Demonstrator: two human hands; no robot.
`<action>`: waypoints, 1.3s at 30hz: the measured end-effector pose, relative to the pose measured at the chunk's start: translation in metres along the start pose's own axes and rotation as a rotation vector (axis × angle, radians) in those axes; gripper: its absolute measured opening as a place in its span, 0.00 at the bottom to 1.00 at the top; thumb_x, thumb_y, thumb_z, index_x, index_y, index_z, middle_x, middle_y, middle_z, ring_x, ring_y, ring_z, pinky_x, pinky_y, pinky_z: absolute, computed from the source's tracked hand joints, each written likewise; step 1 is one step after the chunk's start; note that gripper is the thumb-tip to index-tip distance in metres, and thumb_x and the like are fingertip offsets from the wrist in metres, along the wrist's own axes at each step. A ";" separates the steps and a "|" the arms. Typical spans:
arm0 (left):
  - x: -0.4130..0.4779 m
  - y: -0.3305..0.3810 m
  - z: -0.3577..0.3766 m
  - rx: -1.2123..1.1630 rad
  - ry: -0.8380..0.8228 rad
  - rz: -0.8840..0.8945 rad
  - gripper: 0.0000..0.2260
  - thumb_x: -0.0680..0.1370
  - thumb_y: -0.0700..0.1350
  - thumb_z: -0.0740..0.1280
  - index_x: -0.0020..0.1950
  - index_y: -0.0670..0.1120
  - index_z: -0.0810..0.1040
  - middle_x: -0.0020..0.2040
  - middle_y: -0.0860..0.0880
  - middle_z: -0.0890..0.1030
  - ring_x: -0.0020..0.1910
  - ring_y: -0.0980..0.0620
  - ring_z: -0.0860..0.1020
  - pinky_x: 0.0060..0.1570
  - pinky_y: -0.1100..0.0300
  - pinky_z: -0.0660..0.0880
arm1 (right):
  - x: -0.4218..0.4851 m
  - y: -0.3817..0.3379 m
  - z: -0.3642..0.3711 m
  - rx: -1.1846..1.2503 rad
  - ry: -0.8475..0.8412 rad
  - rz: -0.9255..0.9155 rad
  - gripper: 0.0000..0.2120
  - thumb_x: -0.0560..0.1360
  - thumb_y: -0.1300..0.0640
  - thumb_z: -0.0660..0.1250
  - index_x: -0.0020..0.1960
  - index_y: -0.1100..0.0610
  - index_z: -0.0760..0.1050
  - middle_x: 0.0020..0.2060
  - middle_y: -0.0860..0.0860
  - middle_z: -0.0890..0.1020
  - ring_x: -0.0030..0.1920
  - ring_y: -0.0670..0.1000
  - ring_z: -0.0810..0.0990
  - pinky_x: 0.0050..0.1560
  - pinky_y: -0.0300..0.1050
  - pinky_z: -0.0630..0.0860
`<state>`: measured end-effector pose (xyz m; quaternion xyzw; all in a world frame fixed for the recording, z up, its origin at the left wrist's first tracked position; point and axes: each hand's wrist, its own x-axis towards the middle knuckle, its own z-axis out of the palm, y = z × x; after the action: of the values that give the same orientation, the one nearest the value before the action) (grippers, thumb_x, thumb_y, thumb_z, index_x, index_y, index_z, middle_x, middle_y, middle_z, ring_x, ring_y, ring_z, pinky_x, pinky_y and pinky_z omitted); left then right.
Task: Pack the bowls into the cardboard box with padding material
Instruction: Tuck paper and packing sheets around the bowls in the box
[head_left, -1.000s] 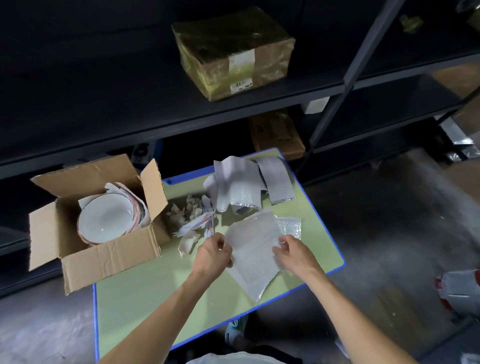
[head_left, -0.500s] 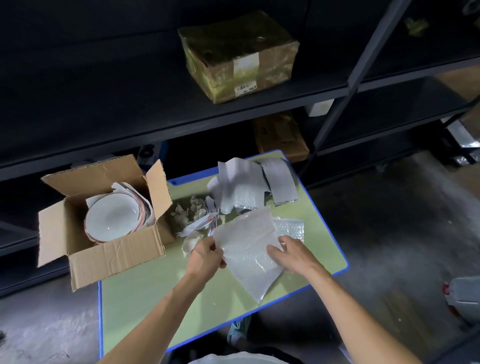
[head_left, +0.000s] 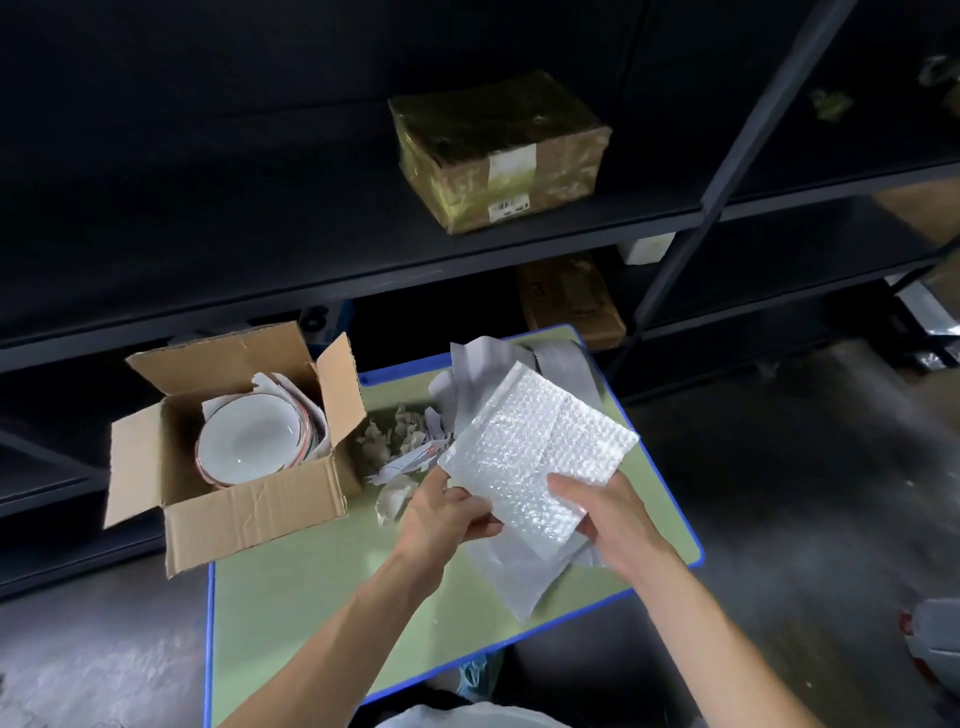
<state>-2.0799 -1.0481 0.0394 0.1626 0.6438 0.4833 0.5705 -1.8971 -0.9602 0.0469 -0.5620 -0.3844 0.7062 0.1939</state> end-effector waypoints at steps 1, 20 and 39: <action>-0.002 0.002 -0.001 0.034 -0.005 0.024 0.14 0.74 0.31 0.69 0.58 0.41 0.75 0.39 0.40 0.80 0.37 0.44 0.82 0.47 0.49 0.83 | -0.002 -0.003 0.005 -0.059 0.025 0.005 0.12 0.73 0.58 0.74 0.55 0.58 0.80 0.49 0.59 0.86 0.51 0.63 0.85 0.52 0.70 0.79; -0.033 0.071 -0.082 0.491 0.201 0.408 0.09 0.80 0.45 0.65 0.40 0.45 0.76 0.26 0.51 0.76 0.23 0.54 0.70 0.27 0.62 0.68 | -0.049 -0.088 0.056 -0.472 -0.217 -0.320 0.09 0.81 0.60 0.64 0.58 0.57 0.81 0.49 0.56 0.86 0.52 0.58 0.85 0.55 0.58 0.80; 0.021 0.069 -0.193 1.027 0.260 0.405 0.07 0.77 0.46 0.65 0.44 0.45 0.81 0.40 0.47 0.83 0.43 0.45 0.80 0.44 0.53 0.76 | -0.057 -0.141 0.233 -1.264 0.003 -0.605 0.20 0.77 0.63 0.55 0.56 0.42 0.77 0.36 0.50 0.81 0.35 0.54 0.79 0.29 0.43 0.70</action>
<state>-2.2818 -1.0836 0.0604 0.4788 0.8171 0.2239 0.2301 -2.1224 -0.9874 0.2081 -0.4363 -0.8607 0.2617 0.0187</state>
